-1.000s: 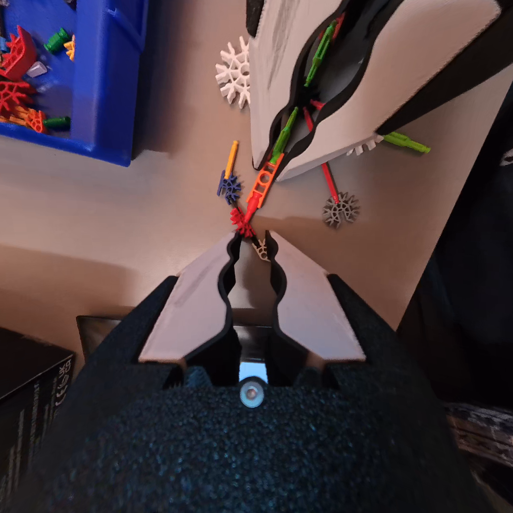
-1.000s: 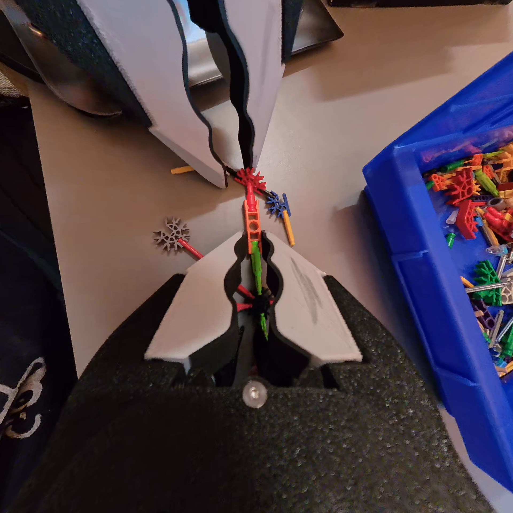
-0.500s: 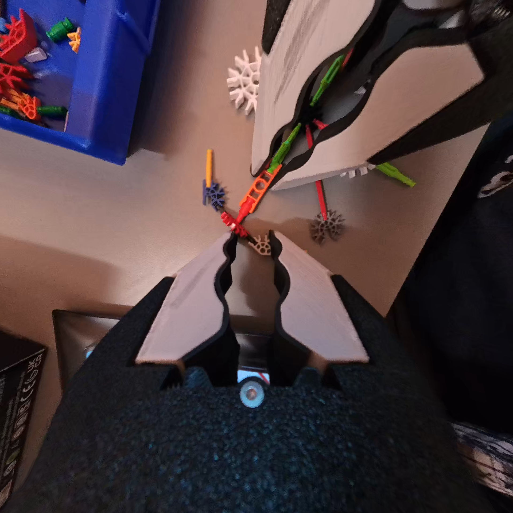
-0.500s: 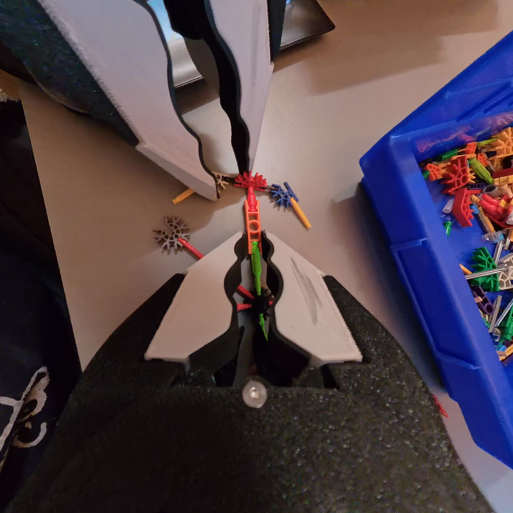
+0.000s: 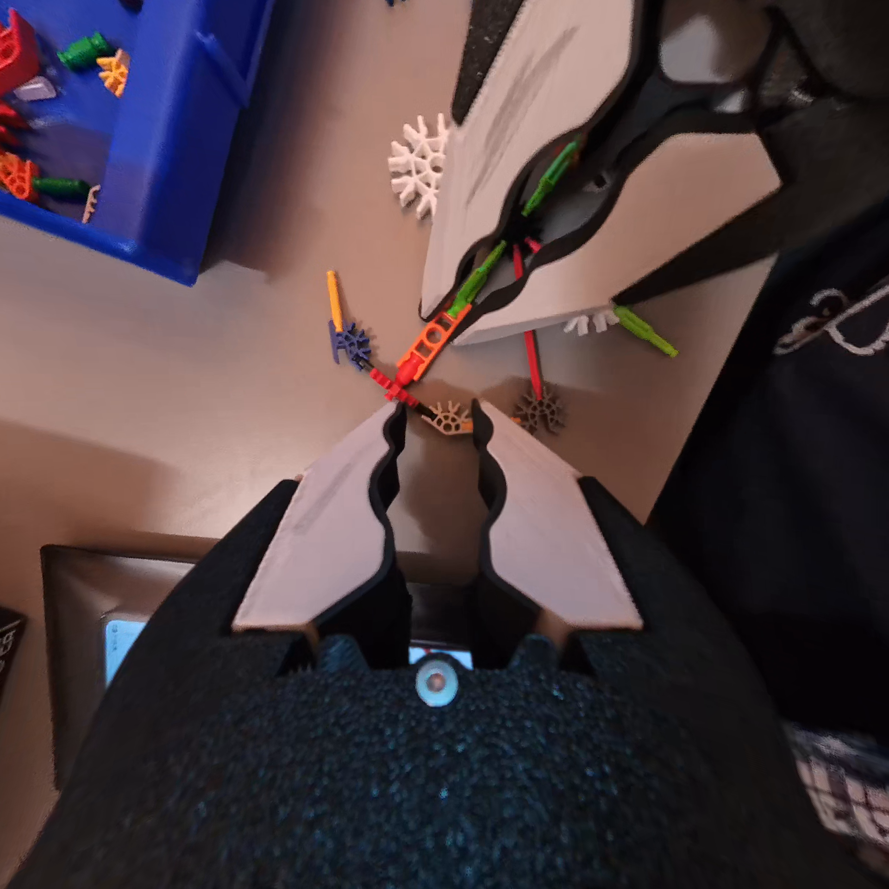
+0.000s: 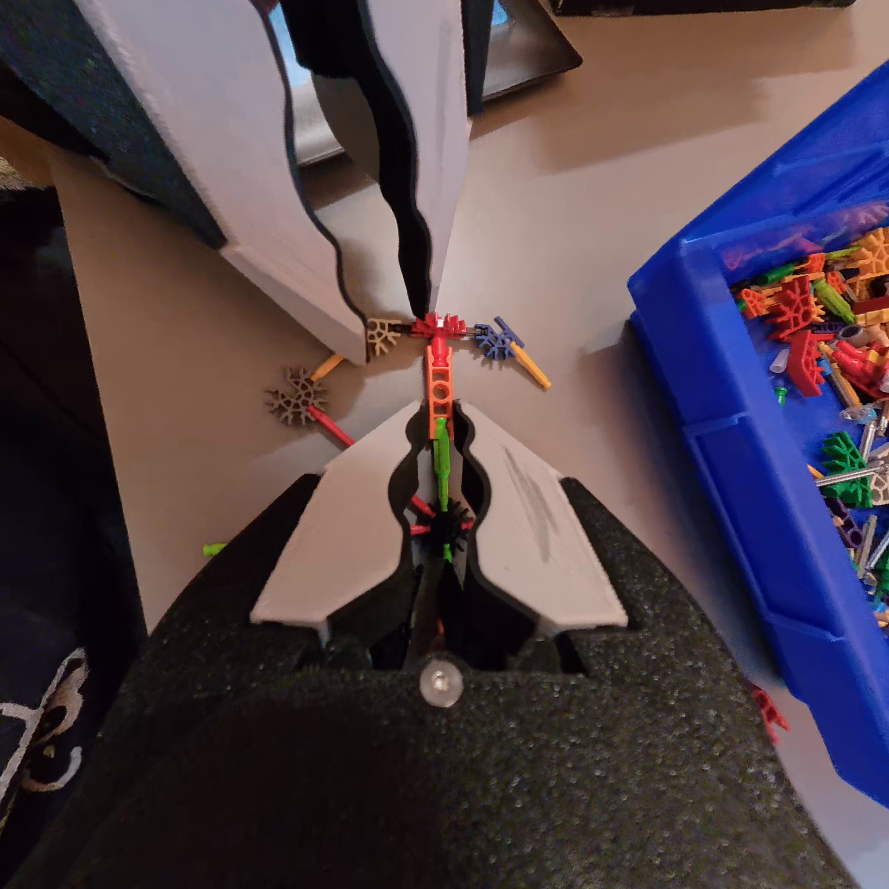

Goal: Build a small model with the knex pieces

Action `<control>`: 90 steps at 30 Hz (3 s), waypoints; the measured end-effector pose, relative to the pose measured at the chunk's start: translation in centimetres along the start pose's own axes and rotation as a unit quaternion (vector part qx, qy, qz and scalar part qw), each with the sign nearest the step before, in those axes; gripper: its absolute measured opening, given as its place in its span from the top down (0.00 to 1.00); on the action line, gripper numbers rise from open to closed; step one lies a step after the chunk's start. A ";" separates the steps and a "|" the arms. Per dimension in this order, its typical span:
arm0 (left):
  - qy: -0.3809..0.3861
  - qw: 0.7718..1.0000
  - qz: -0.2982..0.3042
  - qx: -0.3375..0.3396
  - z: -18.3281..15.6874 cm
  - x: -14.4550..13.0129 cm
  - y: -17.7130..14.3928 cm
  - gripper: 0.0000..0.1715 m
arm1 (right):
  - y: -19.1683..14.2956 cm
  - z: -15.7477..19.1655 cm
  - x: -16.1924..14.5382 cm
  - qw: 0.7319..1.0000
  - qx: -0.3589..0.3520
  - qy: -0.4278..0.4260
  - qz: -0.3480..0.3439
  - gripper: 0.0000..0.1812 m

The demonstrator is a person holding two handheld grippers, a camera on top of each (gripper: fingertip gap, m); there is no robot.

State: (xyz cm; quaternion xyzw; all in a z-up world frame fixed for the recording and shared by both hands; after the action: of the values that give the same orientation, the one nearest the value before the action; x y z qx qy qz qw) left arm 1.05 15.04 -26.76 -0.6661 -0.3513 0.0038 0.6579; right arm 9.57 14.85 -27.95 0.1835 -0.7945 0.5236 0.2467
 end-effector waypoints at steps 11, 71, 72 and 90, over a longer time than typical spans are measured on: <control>0.003 1.000 -0.002 -0.031 0.3 0.0 0.1 0.83 | 0.1 -0.2 -0.1 1.000 0.009 -0.005 -0.003 0.95; 0.127 0.990 0.008 -0.062 1.3 0.2 0.1 0.92 | -0.4 3.2 1.4 0.995 0.094 -0.040 -0.014 0.87; 0.127 0.990 0.009 -0.064 1.3 0.2 0.1 0.92 | -0.4 3.2 1.5 0.995 0.094 -0.040 -0.014 0.87; 0.129 0.988 0.024 -0.079 1.4 0.0 0.0 0.92 | -1.2 2.7 1.6 0.996 0.080 -0.030 -0.036 0.86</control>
State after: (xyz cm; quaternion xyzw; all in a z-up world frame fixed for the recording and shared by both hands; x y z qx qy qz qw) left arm 0.40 16.26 -26.99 -0.7192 -0.2471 -0.0941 0.6425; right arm 8.38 11.82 -26.97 0.2463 -0.7499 0.5709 0.2261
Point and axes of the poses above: each gripper's, where its closed fingertips meet, y out along the fingers, x out of its top, z = x × y across the jaws, the point moved 6 cm from there along -y, back along the fingers, and after that the axes turned 13 degrees about -y, right-handed, at the moved point
